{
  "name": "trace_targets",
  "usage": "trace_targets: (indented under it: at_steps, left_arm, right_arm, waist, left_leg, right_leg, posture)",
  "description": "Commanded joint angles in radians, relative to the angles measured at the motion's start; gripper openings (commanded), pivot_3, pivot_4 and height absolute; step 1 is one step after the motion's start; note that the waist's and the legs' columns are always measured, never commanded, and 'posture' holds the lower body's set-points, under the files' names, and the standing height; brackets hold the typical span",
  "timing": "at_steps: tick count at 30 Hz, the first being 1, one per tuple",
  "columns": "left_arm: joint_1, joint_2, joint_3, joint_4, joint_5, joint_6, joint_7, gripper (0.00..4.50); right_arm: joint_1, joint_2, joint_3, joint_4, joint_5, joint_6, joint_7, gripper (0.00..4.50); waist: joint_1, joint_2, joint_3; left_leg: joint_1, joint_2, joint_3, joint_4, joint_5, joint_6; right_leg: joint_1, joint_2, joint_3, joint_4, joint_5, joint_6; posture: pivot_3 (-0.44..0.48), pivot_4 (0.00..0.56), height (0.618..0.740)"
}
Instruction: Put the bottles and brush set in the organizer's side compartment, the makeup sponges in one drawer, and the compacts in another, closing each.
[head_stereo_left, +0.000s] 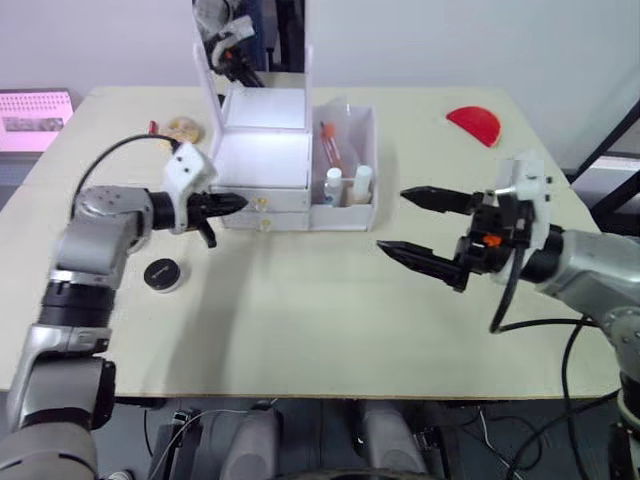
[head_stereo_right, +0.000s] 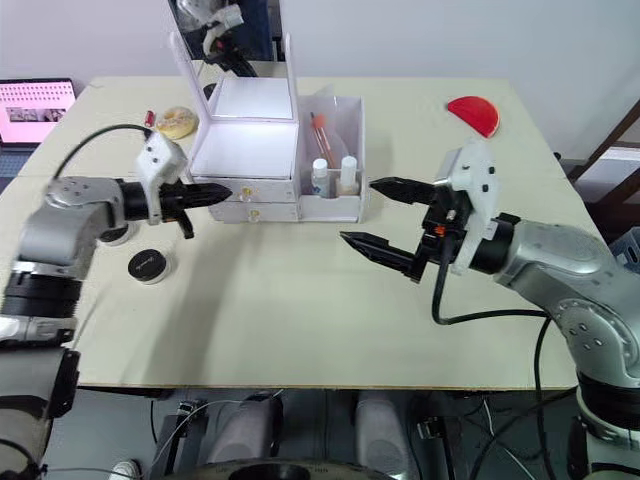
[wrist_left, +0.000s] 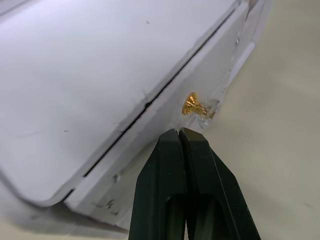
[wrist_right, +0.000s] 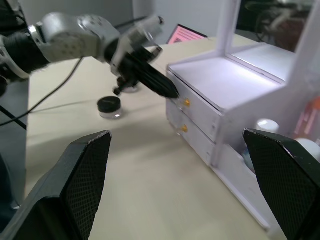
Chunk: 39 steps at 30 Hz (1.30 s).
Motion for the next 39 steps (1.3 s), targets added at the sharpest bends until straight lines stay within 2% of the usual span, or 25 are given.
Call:
trace_targets:
  at_steps: [1, 2, 5, 8, 12, 13, 17, 21, 24, 29, 34, 38, 39]
  left_arm:
    - [0.086, 0.110, 0.168, -0.094, -0.125, 0.089, -0.075, 0.07]
    - [0.134, 0.146, 0.221, -0.105, -0.146, 0.101, -0.090, 0.07]
    - [0.259, 0.215, 0.380, -0.104, -0.190, 0.139, -0.087, 0.83]
    - [0.398, 0.254, 0.540, -0.019, -0.169, 0.093, -0.066, 2.28]
    - [0.588, 0.290, 0.720, 0.210, -0.083, -0.108, -0.034, 4.28]
    - [0.620, 0.297, 0.752, 0.265, -0.072, -0.155, -0.026, 4.46]
    - [0.683, 0.324, 0.833, 0.467, -0.052, -0.308, 0.014, 4.46]
    - [0.693, 0.348, 0.850, 0.589, -0.051, -0.408, 0.045, 4.46]
    - [0.687, 0.363, 0.840, 0.638, -0.057, -0.447, 0.050, 4.46]
    - [0.672, 0.367, 0.816, 0.658, -0.068, -0.468, 0.044, 4.46]
    - [0.656, 0.323, 0.748, 0.562, -0.077, -0.447, 0.030, 4.46]
    - [0.675, 0.190, 0.651, 0.252, -0.121, -0.348, 0.077, 4.46]
    - [0.684, 0.133, 0.610, 0.133, -0.143, -0.308, 0.112, 4.46]
  right_arm:
    - [0.058, -0.048, -0.093, 0.042, -0.031, -0.015, 0.041, 4.50]
    - [0.089, -0.060, -0.114, 0.060, -0.046, -0.020, 0.055, 4.50]
    - [0.201, -0.090, -0.155, 0.118, -0.117, -0.049, 0.111, 4.50]
    - [0.312, -0.074, -0.210, 0.201, -0.193, -0.117, 0.146, 4.50]
    - [0.470, -0.056, -0.339, 0.379, -0.316, -0.265, 0.219, 4.50]
    - [0.497, -0.053, -0.373, 0.430, -0.336, -0.303, 0.240, 4.50]
    - [0.574, -0.064, -0.473, 0.615, -0.389, -0.426, 0.335, 4.50]
    - [0.593, -0.086, -0.522, 0.768, -0.428, -0.509, 0.396, 4.50]
    - [0.597, -0.092, -0.531, 0.805, -0.442, -0.533, 0.415, 4.50]
    - [0.597, -0.076, -0.530, 0.771, -0.433, -0.523, 0.414, 4.50]
    - [0.573, -0.053, -0.495, 0.651, -0.389, -0.449, 0.378, 4.50]
    - [0.519, -0.054, -0.444, 0.462, -0.270, -0.283, 0.343, 4.50]
    - [0.493, -0.060, -0.418, 0.407, -0.235, -0.240, 0.328, 4.50]
  waist:
    - [-0.002, 0.000, 0.000]
    - [-0.002, 0.000, 0.000]
    - [0.003, 0.000, 0.000]
    - [0.007, 0.000, 0.000]
    - [0.007, 0.000, 0.000]
    - [0.006, 0.000, 0.000]
    - [0.007, 0.000, 0.000]
    - [0.005, -0.002, -0.001]
    - [0.001, -0.001, -0.001]
    - [-0.005, -0.001, -0.001]
    - [-0.004, 0.000, -0.001]
    - [0.002, 0.003, -0.001]
    - [0.003, 0.003, -0.001]
  left_leg:
    - [0.000, 0.000, 0.000, -0.001, 0.000, 0.001]
    - [0.000, 0.000, 0.000, -0.001, -0.001, 0.002]
    - [0.000, 0.000, 0.000, -0.001, -0.003, 0.006]
    - [-0.001, 0.000, 0.001, 0.000, -0.003, 0.006]
    - [0.000, 0.000, 0.002, 0.001, -0.004, 0.006]
    - [0.000, 0.000, 0.002, 0.001, -0.004, 0.006]
    - [0.000, 0.000, 0.002, 0.001, -0.004, 0.005]
    - [0.001, 0.000, 0.002, 0.002, -0.004, 0.005]
    - [0.001, 0.000, 0.003, 0.002, -0.004, 0.004]
    - [0.001, 0.000, 0.003, -0.001, -0.004, 0.005]
    - [0.001, 0.000, 0.003, -0.001, -0.004, 0.005]
    - [0.002, 0.000, 0.003, 0.002, -0.004, 0.004]
    - [0.002, 0.000, 0.003, 0.002, -0.004, 0.004]
  right_leg:
    - [-0.001, 0.000, 0.000, 0.000, 0.000, 0.000]
    - [-0.001, 0.000, 0.000, 0.001, -0.001, 0.001]
    - [-0.003, 0.000, 0.000, 0.001, -0.003, -0.001]
    - [-0.002, 0.000, 0.000, 0.000, -0.003, -0.001]
    - [-0.001, 0.000, 0.000, -0.001, -0.004, -0.003]
    - [-0.001, 0.000, 0.000, -0.001, -0.004, -0.002]
    - [-0.001, -0.001, 0.000, -0.001, -0.006, 0.000]
    - [-0.001, -0.001, 0.000, -0.001, -0.005, 0.000]
    - [-0.001, -0.001, 0.000, -0.001, -0.005, 0.000]
    - [-0.002, -0.001, 0.000, 0.000, -0.005, 0.000]
    - [-0.002, -0.001, 0.000, 0.000, -0.005, 0.000]
    - [0.000, -0.001, 0.001, 0.000, -0.004, -0.001]
    - [0.000, -0.001, 0.001, 0.001, -0.004, -0.001]
  posture:
    - [0.000, 0.150, 0.739]
    - [0.000, 0.150, 0.739]
    - [0.000, 0.150, 0.739]
    - [0.000, 0.150, 0.739]
    - [0.000, 0.150, 0.739]
    - [0.000, 0.150, 0.739]
    - [0.000, 0.150, 0.739]
    - [0.000, 0.150, 0.739]
    - [0.000, 0.150, 0.739]
    - [0.000, 0.150, 0.739]
    - [0.000, 0.150, 0.739]
    - [0.000, 0.150, 0.739]
    - [0.000, 0.150, 0.739]
